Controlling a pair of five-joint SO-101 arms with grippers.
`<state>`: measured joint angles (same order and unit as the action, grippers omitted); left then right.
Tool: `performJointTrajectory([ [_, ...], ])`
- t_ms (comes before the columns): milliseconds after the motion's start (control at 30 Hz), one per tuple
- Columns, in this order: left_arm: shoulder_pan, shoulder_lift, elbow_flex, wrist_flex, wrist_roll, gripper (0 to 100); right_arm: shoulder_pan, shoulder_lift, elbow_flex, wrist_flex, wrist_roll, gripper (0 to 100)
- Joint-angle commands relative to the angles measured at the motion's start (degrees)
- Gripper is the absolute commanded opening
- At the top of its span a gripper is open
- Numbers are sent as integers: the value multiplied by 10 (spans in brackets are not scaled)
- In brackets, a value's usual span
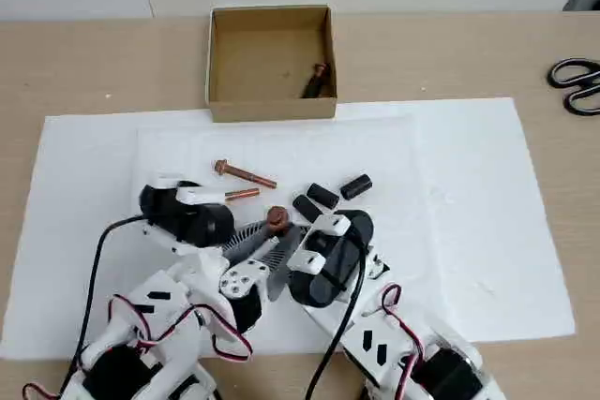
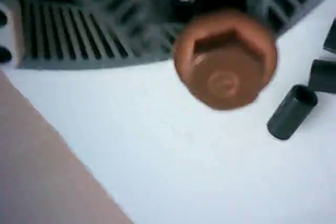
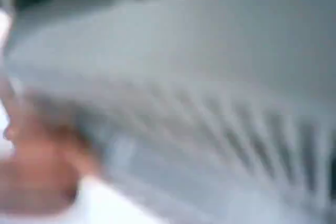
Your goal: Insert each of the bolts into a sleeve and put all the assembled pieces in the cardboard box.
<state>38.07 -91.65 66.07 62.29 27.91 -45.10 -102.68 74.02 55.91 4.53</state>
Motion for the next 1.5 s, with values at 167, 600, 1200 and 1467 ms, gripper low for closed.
performJointTrajectory([
  [167, 12, 4, 15, 27, -1, 198, -3, -7, -33, -22, 4, 4],
  [600, -112, 5, 15, -39, -156, 198, -2, -7, -21, -22, 4, 4],
  [1200, -119, 6, -87, -40, -99, 112, -2, -7, 5, -22, 2, 4],
  [1467, -143, 6, -123, -40, -77, 5, 2, -5, 6, -24, -1, 3],
])
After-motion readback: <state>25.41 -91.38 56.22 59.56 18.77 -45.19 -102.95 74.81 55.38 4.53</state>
